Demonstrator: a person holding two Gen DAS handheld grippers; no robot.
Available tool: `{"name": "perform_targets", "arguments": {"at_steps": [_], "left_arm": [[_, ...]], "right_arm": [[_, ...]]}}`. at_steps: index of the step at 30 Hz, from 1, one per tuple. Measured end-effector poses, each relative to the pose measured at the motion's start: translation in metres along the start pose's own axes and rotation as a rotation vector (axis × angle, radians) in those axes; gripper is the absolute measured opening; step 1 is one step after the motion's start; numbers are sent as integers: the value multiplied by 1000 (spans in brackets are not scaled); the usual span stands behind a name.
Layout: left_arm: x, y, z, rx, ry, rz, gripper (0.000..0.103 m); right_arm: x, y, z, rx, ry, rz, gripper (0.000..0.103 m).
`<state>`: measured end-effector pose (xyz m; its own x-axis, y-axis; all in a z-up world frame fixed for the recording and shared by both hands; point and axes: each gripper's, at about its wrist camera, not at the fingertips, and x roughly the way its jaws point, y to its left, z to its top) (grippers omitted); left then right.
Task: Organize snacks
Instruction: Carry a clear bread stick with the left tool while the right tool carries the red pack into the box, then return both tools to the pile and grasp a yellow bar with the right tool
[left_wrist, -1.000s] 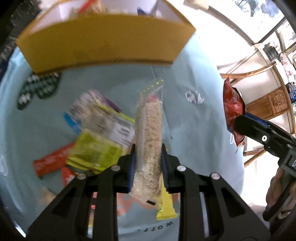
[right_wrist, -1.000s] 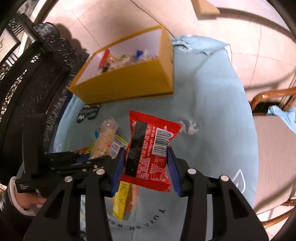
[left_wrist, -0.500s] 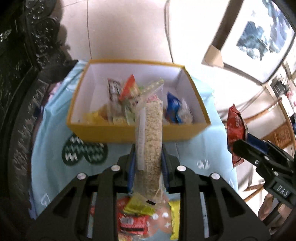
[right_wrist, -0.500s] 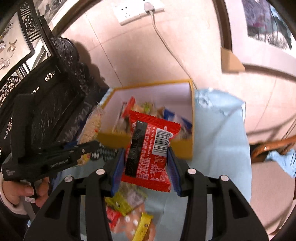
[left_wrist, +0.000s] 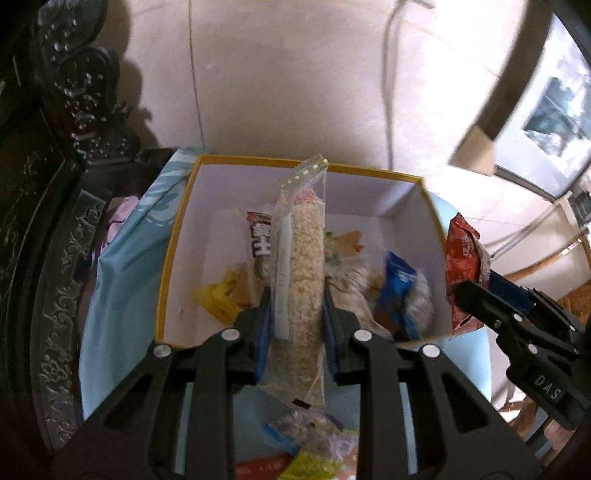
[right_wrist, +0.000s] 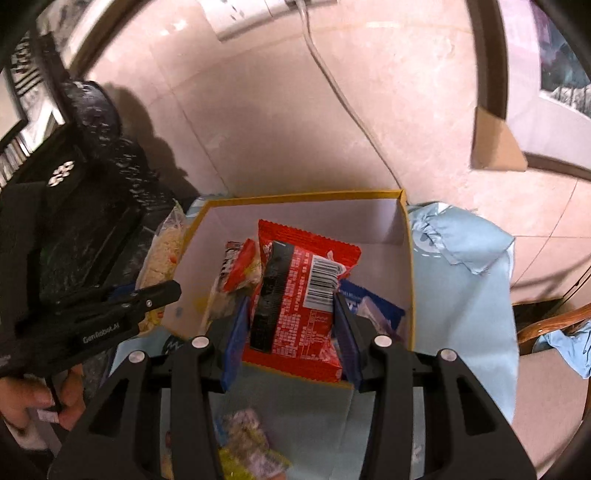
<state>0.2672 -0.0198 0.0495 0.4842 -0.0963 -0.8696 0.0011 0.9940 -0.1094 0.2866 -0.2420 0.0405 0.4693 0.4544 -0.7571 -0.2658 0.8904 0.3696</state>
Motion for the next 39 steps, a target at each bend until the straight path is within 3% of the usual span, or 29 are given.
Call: {"name": "perform_targets", "arguments": {"at_steps": [1,3,4,5,7,13,19,23,30,39], "left_arm": [[10,4,4,-21,5,4,27],[21,8,10,-48,-11,24,60],[23,9,12,-58,-17,50,89],[23,11,13,-69,-40,111,94],[18,14,12,-67,-76,123,94],[9,17,-6,-59,-46,107,94],[-21,27,-55,-67,-37,104,94],[-31,35,-93,-81,-10,111,94],[-29,52,-169,-107,94,137,94],[-21,61,-228,-105,146,182,94]], "right_arm": [[10,-1,5,11,12,-3,47],[28,-5,11,27,37,-36,51],[33,-6,12,37,44,-61,57],[33,-9,13,58,31,-76,60],[27,-11,10,66,2,-54,65],[12,-11,-10,49,21,-39,65],[-23,-5,-52,26,16,-31,65],[-31,-2,-91,19,68,-32,65],[-18,14,-181,-27,236,-41,65],[-8,28,-243,-36,304,-69,65]]}}
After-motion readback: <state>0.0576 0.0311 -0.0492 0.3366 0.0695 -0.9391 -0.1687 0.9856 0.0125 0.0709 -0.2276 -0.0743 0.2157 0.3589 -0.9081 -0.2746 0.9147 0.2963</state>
